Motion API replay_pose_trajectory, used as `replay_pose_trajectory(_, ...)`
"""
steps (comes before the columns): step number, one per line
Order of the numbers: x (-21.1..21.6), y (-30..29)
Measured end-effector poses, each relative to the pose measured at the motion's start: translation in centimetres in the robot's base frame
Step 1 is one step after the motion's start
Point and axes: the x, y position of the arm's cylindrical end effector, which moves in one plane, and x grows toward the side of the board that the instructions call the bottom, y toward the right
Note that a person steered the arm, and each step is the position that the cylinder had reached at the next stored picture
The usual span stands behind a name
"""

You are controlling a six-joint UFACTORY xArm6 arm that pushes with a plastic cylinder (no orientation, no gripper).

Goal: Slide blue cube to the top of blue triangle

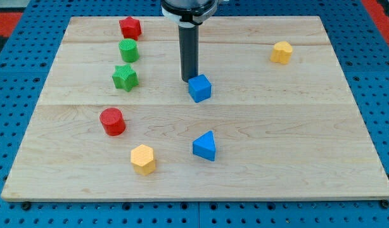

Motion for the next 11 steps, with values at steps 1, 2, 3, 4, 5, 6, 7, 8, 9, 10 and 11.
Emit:
replay_pose_trajectory(1, 0.0, 0.3)
replay_pose_trajectory(2, 0.0, 0.3)
replay_pose_trajectory(3, 0.0, 0.1)
replay_pose_trajectory(4, 0.5, -2.3)
replay_pose_trajectory(5, 3.5, -2.9)
replay_pose_trajectory(6, 4.3, -0.2)
replay_pose_trajectory(7, 4.3, 0.1)
replay_pose_trajectory(8, 4.3, 0.1)
replay_pose_trajectory(9, 2.9, -0.3)
replay_pose_trajectory(10, 1.9, -0.3)
replay_pose_trajectory(11, -0.6, -0.3)
